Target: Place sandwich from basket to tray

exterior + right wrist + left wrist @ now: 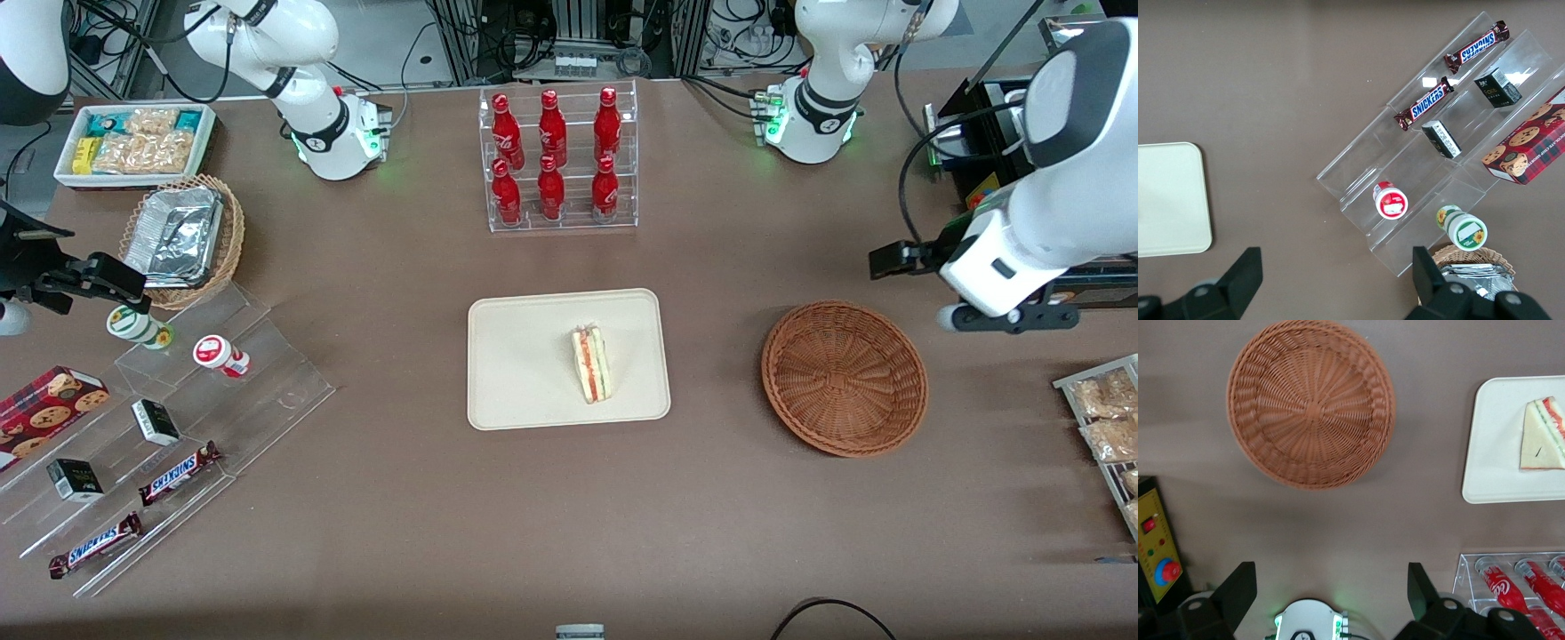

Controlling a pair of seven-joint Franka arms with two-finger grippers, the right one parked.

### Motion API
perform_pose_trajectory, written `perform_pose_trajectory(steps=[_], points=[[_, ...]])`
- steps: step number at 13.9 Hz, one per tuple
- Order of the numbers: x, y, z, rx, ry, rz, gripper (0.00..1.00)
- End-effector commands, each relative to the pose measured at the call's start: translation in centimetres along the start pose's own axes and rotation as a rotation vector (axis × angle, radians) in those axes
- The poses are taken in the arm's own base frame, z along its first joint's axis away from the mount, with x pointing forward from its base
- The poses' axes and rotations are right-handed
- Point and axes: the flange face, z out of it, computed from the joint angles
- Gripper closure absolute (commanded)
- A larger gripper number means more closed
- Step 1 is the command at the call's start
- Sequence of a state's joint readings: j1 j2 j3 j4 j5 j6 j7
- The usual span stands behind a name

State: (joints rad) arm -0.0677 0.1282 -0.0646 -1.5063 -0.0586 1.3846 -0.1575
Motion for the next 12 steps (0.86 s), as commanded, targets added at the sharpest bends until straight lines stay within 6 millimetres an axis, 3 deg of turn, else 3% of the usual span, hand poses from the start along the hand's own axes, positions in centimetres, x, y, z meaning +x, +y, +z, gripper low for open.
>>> perform_pose_trajectory(steps=[1, 7, 12], points=[[-3.0, -1.8, -1.4, 0.000, -0.006, 0.021, 0.00], [-8.9, -3.7, -3.4, 0.013, 0.005, -0.012, 0.00], [-9.4, -4.4, -3.5, 0.012, -0.010, -0.027, 0.00]])
